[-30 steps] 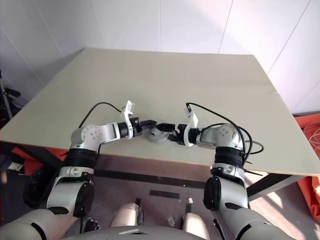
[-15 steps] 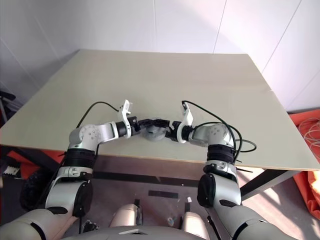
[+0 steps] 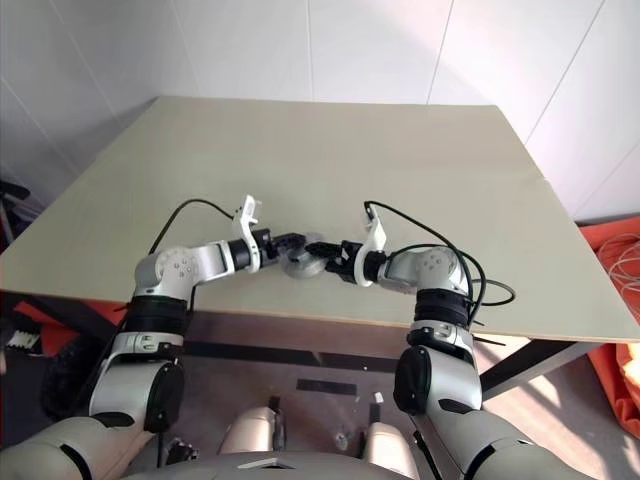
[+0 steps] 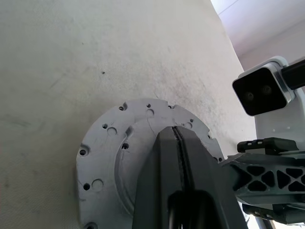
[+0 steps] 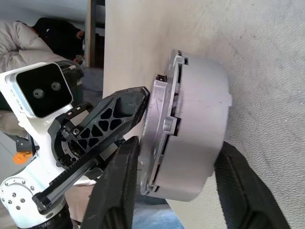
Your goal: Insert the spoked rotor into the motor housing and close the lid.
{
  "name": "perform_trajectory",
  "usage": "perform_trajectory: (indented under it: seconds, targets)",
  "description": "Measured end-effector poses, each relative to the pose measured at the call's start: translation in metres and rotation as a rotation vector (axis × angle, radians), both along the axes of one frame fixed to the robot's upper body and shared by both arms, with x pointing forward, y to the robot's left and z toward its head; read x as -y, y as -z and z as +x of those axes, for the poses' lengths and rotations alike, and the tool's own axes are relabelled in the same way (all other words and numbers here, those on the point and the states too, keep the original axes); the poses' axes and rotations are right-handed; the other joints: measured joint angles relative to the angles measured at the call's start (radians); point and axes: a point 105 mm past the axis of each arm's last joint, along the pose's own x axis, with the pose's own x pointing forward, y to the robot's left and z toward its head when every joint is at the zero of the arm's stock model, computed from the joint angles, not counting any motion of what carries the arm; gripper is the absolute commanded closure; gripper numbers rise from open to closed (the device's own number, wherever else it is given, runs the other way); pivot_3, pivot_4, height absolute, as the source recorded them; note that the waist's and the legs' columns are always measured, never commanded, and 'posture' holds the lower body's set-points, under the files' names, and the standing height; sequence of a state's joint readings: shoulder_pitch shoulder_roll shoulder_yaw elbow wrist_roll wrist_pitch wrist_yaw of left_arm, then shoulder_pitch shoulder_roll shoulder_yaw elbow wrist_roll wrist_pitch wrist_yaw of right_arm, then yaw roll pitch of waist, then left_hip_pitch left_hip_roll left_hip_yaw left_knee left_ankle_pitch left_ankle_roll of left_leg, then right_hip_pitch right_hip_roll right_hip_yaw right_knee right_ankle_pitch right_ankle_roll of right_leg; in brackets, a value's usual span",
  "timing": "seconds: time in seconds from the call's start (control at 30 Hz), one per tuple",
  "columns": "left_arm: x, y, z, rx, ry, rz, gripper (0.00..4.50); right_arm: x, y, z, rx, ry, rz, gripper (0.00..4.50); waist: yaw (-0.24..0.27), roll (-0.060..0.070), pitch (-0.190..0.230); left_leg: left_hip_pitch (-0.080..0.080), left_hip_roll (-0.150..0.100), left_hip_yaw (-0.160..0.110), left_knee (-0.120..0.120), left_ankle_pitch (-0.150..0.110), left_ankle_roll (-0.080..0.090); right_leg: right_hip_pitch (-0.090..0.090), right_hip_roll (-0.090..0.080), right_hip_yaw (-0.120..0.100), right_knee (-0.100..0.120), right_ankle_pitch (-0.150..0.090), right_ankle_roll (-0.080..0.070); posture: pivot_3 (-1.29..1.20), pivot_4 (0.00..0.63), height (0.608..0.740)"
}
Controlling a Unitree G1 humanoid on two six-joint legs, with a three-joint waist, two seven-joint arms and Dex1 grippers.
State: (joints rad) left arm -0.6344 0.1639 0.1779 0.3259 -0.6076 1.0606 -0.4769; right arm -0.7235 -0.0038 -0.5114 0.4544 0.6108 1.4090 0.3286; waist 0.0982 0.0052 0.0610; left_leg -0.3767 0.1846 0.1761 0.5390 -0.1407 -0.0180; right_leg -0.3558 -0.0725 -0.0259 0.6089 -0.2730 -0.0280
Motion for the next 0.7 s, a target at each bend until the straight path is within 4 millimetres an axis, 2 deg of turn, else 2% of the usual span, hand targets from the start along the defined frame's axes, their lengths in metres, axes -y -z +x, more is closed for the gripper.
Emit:
perform_trajectory:
  seconds: [0.7]
  targets:
    - [-0.0016,-0.0017,0.0015,0.008,-0.010,-0.007,4.50,0.0008,-0.0027,0.0018,0.018,0.009,0.000,2.46,0.002,0.000,0.000,-0.002,0.000,0.000,0.000,0.000,0.000,-0.001,0.000,-0.001,0.000,0.002,0.003,0.00,0.000,0.740]
